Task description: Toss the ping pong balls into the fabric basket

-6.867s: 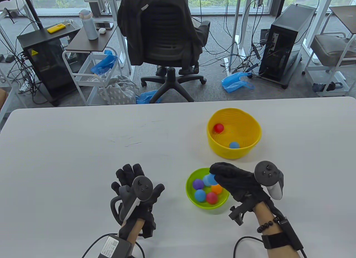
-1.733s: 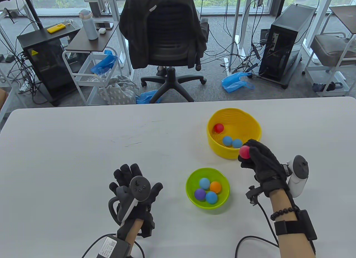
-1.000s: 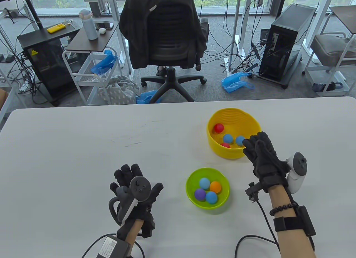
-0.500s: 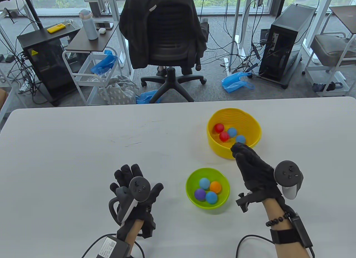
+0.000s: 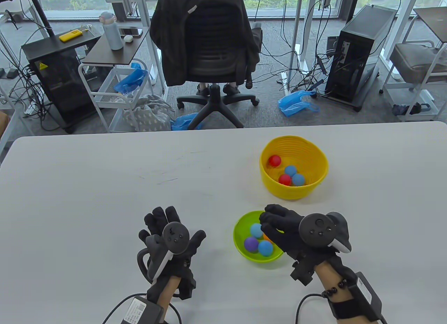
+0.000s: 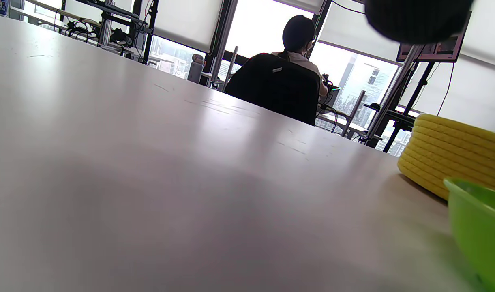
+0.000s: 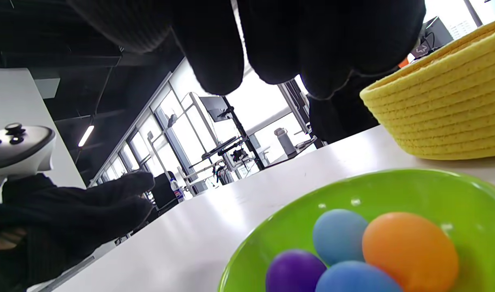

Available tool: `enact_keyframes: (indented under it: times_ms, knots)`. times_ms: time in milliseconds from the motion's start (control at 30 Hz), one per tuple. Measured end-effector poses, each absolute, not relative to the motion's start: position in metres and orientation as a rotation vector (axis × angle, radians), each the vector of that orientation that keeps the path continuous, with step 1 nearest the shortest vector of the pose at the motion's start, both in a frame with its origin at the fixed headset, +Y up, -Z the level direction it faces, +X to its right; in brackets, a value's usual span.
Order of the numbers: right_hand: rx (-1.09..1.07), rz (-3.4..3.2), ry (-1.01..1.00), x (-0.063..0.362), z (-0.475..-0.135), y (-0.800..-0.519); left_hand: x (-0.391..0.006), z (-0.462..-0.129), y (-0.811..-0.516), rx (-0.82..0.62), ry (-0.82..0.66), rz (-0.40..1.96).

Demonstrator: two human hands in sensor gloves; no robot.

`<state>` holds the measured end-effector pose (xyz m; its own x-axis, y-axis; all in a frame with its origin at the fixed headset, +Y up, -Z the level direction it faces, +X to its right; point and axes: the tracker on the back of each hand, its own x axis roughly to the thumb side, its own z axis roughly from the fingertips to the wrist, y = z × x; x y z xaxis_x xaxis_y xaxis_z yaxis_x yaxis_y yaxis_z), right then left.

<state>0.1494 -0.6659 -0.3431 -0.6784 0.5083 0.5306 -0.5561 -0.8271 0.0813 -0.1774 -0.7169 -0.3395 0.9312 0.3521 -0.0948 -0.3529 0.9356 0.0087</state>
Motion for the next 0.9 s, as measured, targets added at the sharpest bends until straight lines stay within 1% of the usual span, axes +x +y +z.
enact_keyframes:
  times_ms: [200,433,633,900]
  knots:
    - [0.819,2.567,0.028,0.127,-0.340,-0.679,-0.177,-0.339,-0.717,-0.004,0.094,0.360]
    - [0.832,2.698,0.203,0.111,-0.340,-0.694,-0.177,-0.339,-0.717,0.000,0.095,0.363]
    - [0.799,2.791,0.290,0.103,-0.341,-0.706,-0.177,-0.339,-0.717,-0.001,0.095,0.363]
    - [0.782,2.835,0.341,0.100,-0.345,-0.719,-0.176,-0.339,-0.716,0.000,0.094,0.363]
